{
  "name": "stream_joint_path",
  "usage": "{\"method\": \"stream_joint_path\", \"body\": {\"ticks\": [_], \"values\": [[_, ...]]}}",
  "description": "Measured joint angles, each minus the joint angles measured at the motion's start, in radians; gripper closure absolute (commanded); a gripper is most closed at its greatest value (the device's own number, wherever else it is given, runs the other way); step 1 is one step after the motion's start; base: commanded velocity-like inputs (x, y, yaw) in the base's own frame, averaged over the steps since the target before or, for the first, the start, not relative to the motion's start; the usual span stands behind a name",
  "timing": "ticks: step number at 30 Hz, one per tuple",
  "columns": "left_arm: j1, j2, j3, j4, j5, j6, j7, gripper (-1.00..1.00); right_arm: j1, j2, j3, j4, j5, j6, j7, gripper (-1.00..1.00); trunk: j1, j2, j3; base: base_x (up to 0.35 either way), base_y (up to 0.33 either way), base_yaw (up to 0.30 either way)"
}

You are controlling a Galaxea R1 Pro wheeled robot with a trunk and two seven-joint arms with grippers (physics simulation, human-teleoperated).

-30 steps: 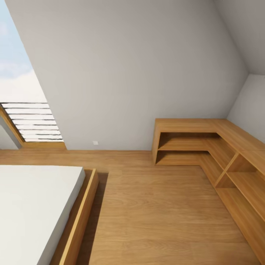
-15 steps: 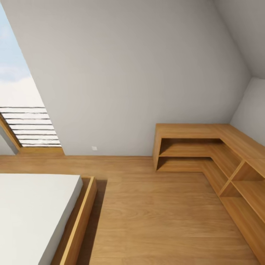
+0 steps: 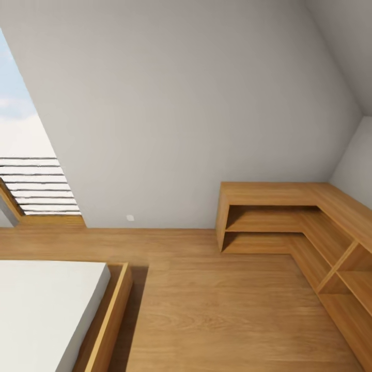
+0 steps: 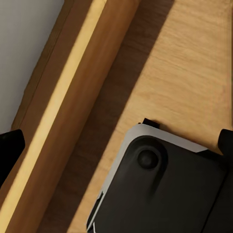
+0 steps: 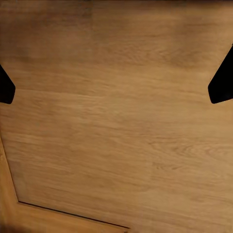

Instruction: In the bedroom, organize the workspace by keeping the computer under the desk, ensuring the monitor is on the desk, placing the keyboard on the desk next to the monitor, placing the mouse on the desk next to the keyboard, moving the folder from the swivel chair onto the desk next to the mouse, stacking the notebook on top of the folder with the pen on top of the notebook, and positioning the swivel chair next to the desk.

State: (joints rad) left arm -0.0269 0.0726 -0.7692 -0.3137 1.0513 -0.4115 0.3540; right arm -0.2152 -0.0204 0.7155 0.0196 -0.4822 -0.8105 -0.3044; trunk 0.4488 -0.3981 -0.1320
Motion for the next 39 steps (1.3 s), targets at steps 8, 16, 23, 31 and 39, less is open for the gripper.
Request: {"method": "stream_joint_path", "body": {"ticks": [8,16,23,31,39], "values": [[0.0,0.0,0.0,0.0,0.0,0.0,-0.001,-1.0,0.0,0.0,0.0,0.0,0.0,0.0,0.0,-1.0,0.0,0.0,0.007,0.327,0.0,0.0],[0.0,0.0,0.0,0.0,0.0,0.0,0.0,-1.0,0.0,0.0,0.0,0.0,0.0,0.001,0.0,-1.0,0.0,0.0,0.008,0.327,0.0,0.0],[0.0,0.0,0.0,0.0,0.0,0.0,-0.001,-1.0,0.0,0.0,0.0,0.0,0.0,0.001,0.0,-1.0,0.0,0.0,0.008,0.327,0.0,0.0],[0.0,0.0,0.0,0.0,0.0,0.0,0.0,-1.0,0.0,0.0,0.0,0.0,0.0,0.0,0.001,-1.0,0.0,0.0,0.008,0.296,0.0,-0.063],[0.0,0.0,0.0,0.0,0.0,0.0,0.0,-1.0,0.0,-0.001,0.0,0.0,0.0,0.001,0.001,-1.0,0.0,0.0,0.012,0.089,0.0,-0.207]]}}
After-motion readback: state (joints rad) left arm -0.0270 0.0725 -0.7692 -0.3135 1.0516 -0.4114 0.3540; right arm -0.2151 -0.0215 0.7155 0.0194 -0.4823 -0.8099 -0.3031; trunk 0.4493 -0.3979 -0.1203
